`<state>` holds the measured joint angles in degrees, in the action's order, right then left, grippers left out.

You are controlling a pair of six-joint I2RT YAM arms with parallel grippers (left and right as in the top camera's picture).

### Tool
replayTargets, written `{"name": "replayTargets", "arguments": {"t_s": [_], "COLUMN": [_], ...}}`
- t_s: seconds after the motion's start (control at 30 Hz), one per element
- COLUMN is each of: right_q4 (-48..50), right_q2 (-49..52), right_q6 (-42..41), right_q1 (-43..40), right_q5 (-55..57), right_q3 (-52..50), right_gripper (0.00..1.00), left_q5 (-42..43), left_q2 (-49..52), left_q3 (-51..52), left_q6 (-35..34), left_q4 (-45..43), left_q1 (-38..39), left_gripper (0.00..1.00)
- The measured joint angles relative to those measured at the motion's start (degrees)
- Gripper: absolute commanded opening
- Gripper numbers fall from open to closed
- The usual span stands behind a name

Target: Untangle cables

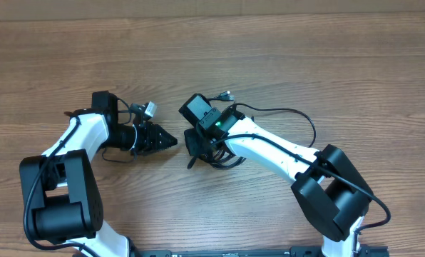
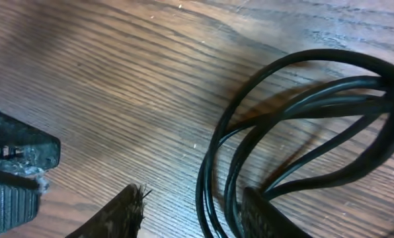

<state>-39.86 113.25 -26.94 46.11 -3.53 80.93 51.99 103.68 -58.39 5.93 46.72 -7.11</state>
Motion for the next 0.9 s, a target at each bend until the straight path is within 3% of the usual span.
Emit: {"name": "replayTargets", "arguments": {"t_s": [0.33,0.53,0.57,0.67,0.7,0.73,0.77,0.8,0.9], "right_q4": [-1.8,-12.9,-13.3,-10.0,-7.7,-6.6,-5.4,-4.6,-4.7], "right_q2": [0.0,0.5,0.5,0.5,0.6,0.6,0.6,0.6,0.6], "right_q6": [5.0,6.7,6.7,7.2,7.0,7.0,6.5,5.4,-2.5], "right_q1": [-8.9,-8.9,-8.2,-5.5,-5.2,-5.2,-5.2,-5.2,-4.8], "right_q5": [0.3,-12.9,-13.6,-15.4,-17.0,-17.7,-18.8,-18.9,-14.2], "right_q3": [0.0,3.9,5.4,7.3,7.3,7.3,7.4,7.4,7.4], "right_gripper": [0.54,0.56,0.58,0.89,0.81,0.62,0.49,0.42,0.33], "left_q5": [-0.7,-1.1,-1.1,-1.1,-1.1,-1.1,-1.2,-1.2,-1.3], "left_q2": [0.0,0.0,0.0,0.0,0.0,0.0,0.0,0.0,0.0], "left_q3": [0.0,0.0,0.0,0.0,0.0,0.0,0.0,0.0,0.0], "left_q6": [0.0,0.0,0.0,0.0,0.0,0.0,0.0,0.0,0.0], "left_q4": [0.3,0.0,0.0,0.0,-0.1,0.0,0.0,0.0,0.0], "left_q1": [0.0,0.0,0.0,0.0,0.0,0.0,0.0,0.0,0.0], "left_gripper": [0.35,0.37,0.37,0.37,0.37,0.37,0.37,0.37,0.38]}}
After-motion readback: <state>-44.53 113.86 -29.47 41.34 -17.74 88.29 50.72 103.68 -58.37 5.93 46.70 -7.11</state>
